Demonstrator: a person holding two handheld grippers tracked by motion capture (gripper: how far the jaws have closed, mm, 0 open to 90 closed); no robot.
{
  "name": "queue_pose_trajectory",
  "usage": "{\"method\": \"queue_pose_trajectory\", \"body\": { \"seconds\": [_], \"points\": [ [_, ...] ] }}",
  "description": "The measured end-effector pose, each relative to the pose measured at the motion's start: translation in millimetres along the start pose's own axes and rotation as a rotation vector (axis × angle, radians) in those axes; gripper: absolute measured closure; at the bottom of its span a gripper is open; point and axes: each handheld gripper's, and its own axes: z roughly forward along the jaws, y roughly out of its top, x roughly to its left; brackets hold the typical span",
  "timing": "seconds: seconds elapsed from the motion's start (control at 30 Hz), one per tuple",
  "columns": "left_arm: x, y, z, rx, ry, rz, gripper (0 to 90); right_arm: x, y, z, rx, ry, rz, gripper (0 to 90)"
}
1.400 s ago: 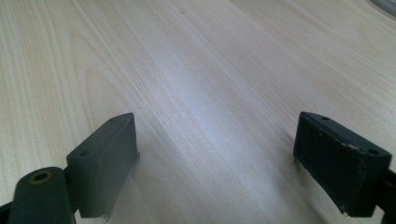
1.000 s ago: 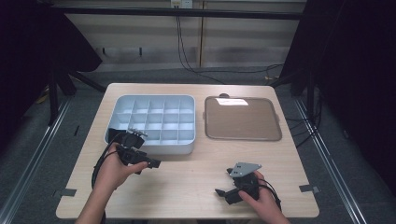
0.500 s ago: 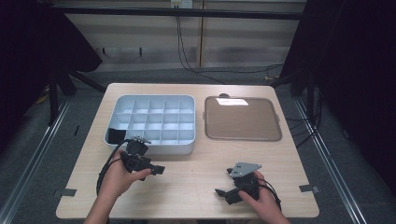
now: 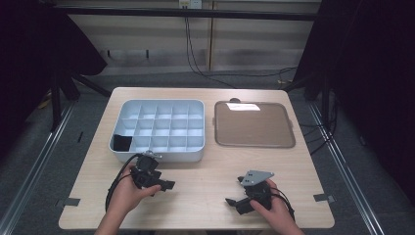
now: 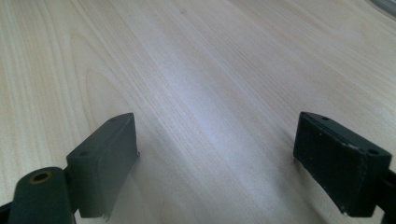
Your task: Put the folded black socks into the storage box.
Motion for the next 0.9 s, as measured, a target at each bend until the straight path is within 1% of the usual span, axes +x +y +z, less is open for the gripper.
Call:
{"method": "queue_pose_trajectory", "body": {
  "seconds": [0.03,0.07,0.17,0.2,0.3,0.53,0.57,0.6,0.67,0.7,0.77,0.8,0.9],
  "points": [
    [0.0,0.0,0.0,0.0,0.0,0.0,29.8,0.0,0.0,0.0,0.0,0.0,0.0,13.1],
    [0.7,-1.5,2.2,0.004,0.005,0.019,29.8,0.0,0.0,0.0,0.0,0.0,0.001,13.1],
    [0.7,-2.8,4.6,-0.003,0.004,0.028,29.8,0.1,0.0,-0.1,0.001,0.0,0.001,13.1],
    [0.3,-3.4,5.3,-0.011,0.005,0.03,29.8,0.1,0.0,-0.1,0.001,0.001,0.001,13.1],
    [-0.3,-5.4,7.7,-0.033,0.007,0.052,29.4,0.1,0.0,0.0,0.0,0.0,0.001,13.1],
    [-2.3,-11.4,16.2,-0.043,0.015,0.097,28.5,0.1,0.0,0.0,0.001,0.0,0.001,13.1],
    [-2.3,-12.5,18.2,-0.042,0.028,0.111,28.5,0.2,0.0,-0.1,0.001,0.001,0.002,13.1],
    [-2.9,-13.3,19.0,-0.053,0.039,0.117,28.2,0.1,0.0,-0.1,0.001,0.001,0.002,13.1],
    [-3.6,-14.6,19.9,-0.064,0.045,0.131,27.8,0.0,0.0,0.0,0.0,0.0,0.001,13.1],
    [-3.6,-14.6,19.9,-0.064,0.045,0.131,27.4,0.0,0.0,0.0,0.0,0.0,0.001,13.1],
    [-3.3,-16.2,21.0,-0.082,0.046,0.148,26.3,0.1,0.0,-0.1,0.001,0.001,0.002,13.1],
    [-3.5,-16.8,21.4,-0.087,0.055,0.154,26.2,0.1,0.0,-0.1,0.001,0.0,0.001,13.1],
    [-4.6,-18.6,23.6,-0.104,0.056,0.178,22.9,0.1,0.0,-0.1,0.0,0.001,0.001,13.1]
  ]
}}
